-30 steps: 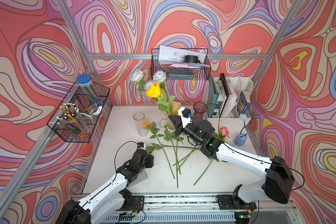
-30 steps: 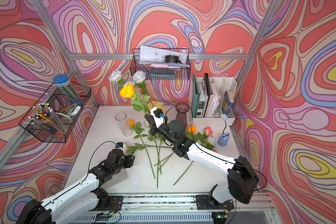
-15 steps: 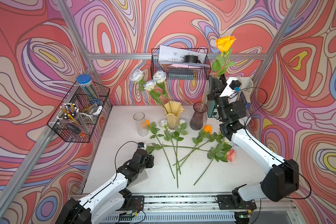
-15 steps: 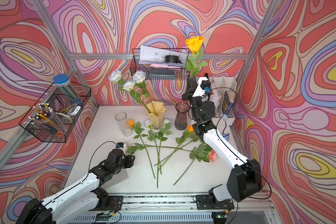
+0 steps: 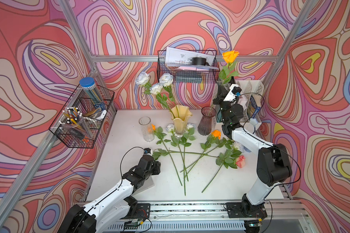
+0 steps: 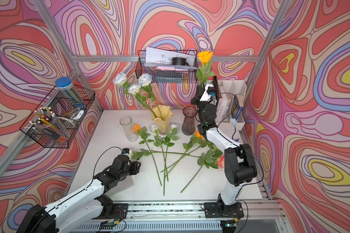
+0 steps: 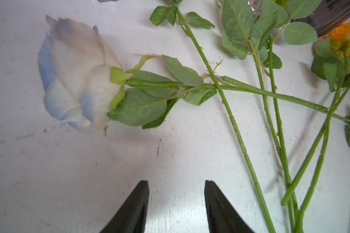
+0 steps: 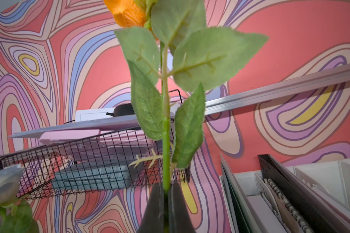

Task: Arrange the flowers in different vases according to their colors
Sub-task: Insert the flower into the vase, then pick up the flower at the center of the board.

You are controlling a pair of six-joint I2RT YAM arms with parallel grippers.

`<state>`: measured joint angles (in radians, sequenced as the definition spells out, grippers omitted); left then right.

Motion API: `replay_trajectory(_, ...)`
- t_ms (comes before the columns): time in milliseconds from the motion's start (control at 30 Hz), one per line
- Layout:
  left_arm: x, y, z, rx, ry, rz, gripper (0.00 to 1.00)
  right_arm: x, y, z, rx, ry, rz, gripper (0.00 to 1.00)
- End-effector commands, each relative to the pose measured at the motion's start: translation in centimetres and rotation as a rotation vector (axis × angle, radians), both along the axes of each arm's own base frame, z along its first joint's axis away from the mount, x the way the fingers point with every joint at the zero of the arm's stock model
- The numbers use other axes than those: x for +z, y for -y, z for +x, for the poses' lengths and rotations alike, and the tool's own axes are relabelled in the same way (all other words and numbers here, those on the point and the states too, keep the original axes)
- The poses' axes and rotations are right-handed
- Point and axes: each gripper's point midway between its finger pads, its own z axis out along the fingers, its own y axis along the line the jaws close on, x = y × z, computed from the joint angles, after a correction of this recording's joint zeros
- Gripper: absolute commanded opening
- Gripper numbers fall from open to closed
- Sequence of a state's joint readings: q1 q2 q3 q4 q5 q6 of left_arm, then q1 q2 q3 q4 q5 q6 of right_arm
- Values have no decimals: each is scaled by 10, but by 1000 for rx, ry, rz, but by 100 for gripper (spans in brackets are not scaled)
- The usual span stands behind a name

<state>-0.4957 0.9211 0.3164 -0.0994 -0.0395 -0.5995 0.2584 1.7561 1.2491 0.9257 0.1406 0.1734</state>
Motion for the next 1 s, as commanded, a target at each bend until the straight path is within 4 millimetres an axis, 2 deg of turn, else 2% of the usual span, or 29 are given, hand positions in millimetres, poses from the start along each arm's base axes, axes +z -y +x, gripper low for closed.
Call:
replay_trajectory(0, 0, 0, 2, -8, 9, 0, 51, 4, -2, -9, 17, 62, -13, 0)
replay_trajectory(33, 1, 0, 2, -8, 11, 1, 51, 0, -4, -11, 29, 56, -11, 0)
replay_trajectory(67, 1, 1, 2, -9, 10, 0, 51, -4, -4, -12, 37, 49, -11, 8)
replay_trajectory(167, 0, 6, 1, -40, 0, -8, 51, -7, -3, -21, 41, 40, -20, 58)
replay_trajectory(200, 1, 7, 0, -47, -1, -10, 51, -5, 0, -25, 29, 41, -19, 68)
replay_trajectory(333, 4, 12, -1, -77, 8, -29, 52, 12, 2, -40, 29, 42, -51, 85)
replay_trajectory(433, 15, 24, -3, -140, 27, -71, 52, 26, 2, -53, 42, 15, -79, 89)
replay_trajectory(500, 30, 36, -1, -188, 57, -100, 53, 34, 5, -67, 41, 3, -94, 89)
replay_trajectory(633, 74, 74, 6, -336, 168, -63, 54, 35, 12, -97, 55, -95, -107, 88)
replay_trajectory(700, 101, 100, 14, -417, 218, -58, 55, 25, 11, -110, 85, -192, -112, 86)
replay_trajectory(767, 119, 127, 23, -499, 225, -101, 55, 6, 11, -124, 120, -307, -99, 84)
replay_trajectory(833, 129, 154, 30, -590, 224, -117, 55, -25, 16, -130, 115, -448, -76, 82)
replay_trajectory(900, 128, 179, 39, -674, 189, -98, 55, -60, 20, -136, 103, -590, -56, 78)
replay_trajectory(967, 117, 206, 46, -766, 104, -90, 55, -97, 23, -142, 94, -714, -40, 77)
